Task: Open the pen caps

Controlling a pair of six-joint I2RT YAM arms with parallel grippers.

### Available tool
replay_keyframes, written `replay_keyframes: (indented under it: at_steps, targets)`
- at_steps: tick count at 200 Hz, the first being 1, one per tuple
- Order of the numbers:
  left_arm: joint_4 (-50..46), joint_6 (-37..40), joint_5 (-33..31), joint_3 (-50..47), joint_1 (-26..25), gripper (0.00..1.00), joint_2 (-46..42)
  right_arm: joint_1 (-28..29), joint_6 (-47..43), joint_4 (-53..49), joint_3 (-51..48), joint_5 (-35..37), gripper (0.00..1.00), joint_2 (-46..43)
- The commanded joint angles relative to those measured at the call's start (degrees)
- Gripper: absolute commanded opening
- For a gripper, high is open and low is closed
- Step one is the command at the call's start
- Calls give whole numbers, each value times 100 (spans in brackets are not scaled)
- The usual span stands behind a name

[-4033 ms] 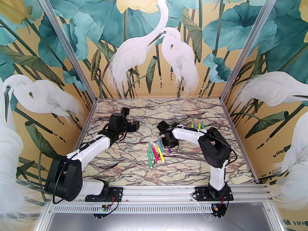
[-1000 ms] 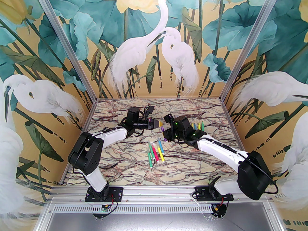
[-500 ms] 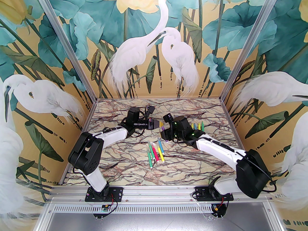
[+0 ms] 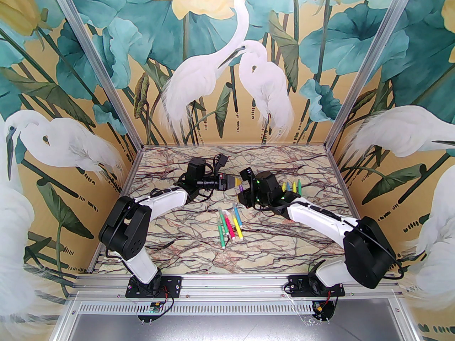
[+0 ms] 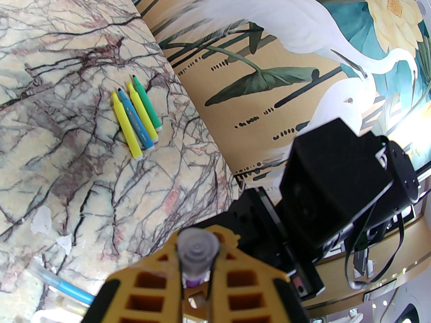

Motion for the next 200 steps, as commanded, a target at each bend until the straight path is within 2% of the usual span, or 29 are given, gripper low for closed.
replay_keyframes:
  at_steps: [1, 63, 200]
  targets:
    - [163, -250, -379, 230, 55, 0, -253, 5, -175, -76, -243, -26, 0, -102]
    - [179, -690, -748, 347, 270, 0, -323, 6, -316, 302, -845, -88, 0, -328]
    - [232, -1325, -1026, 540, 439, 0, -255, -2, -482, 609, -1601, -187, 0, -737]
